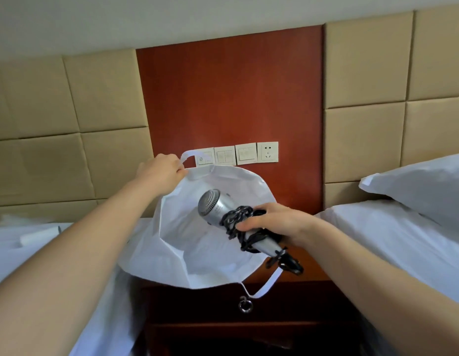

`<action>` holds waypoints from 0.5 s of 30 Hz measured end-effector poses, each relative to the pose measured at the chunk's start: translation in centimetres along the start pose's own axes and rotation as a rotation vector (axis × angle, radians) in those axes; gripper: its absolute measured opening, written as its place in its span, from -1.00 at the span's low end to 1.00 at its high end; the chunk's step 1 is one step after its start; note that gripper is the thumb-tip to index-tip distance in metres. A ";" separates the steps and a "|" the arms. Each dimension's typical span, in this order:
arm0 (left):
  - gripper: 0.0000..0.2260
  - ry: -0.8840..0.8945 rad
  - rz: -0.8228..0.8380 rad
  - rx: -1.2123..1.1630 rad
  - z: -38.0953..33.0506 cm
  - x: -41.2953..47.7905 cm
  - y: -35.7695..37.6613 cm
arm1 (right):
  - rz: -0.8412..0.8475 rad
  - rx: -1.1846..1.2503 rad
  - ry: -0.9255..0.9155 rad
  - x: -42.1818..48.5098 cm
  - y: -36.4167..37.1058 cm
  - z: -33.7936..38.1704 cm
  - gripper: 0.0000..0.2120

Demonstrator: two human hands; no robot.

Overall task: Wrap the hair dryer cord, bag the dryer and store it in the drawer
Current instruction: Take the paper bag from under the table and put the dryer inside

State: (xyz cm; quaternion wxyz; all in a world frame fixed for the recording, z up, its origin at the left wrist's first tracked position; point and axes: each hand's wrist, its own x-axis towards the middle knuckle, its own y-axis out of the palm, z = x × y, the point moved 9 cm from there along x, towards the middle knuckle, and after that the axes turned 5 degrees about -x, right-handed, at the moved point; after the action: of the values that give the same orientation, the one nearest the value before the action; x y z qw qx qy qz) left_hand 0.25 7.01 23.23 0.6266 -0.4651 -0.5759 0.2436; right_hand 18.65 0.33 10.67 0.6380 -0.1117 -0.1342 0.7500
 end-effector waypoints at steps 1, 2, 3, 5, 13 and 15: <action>-0.70 0.024 0.000 0.006 -0.4 -0.4 -0.1 | -0.002 0.009 0.040 0.9 0.8 -0.5 -0.65; -0.68 0.044 -0.003 0.012 -0.7 -0.8 -0.3 | -0.009 0.023 0.072 1.8 1.6 -0.9 -0.64; -0.66 0.063 -0.009 0.015 -1.1 -1.2 -0.6 | -0.020 0.043 0.098 2.7 2.3 -1.4 -0.64; -0.64 0.108 -0.042 0.021 -1.7 -2.1 -1.5 | -0.046 0.076 0.140 4.8 3.8 -2.2 -0.67; -0.65 0.189 -0.135 -0.019 -1.8 -4.7 -5.7 | -0.234 0.168 0.339 11.6 7.4 -6.8 -0.55; -0.66 0.185 -0.105 -0.059 -1.7 -5.0 -5.6 | -0.327 0.152 0.364 12.5 7.5 -7.6 -0.60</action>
State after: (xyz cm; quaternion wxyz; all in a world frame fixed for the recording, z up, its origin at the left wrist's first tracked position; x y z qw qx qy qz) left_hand -0.54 -0.21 25.71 0.6750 -0.4728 -0.5463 0.1495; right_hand 12.29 11.95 1.02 0.7711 -0.1736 0.0232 0.6122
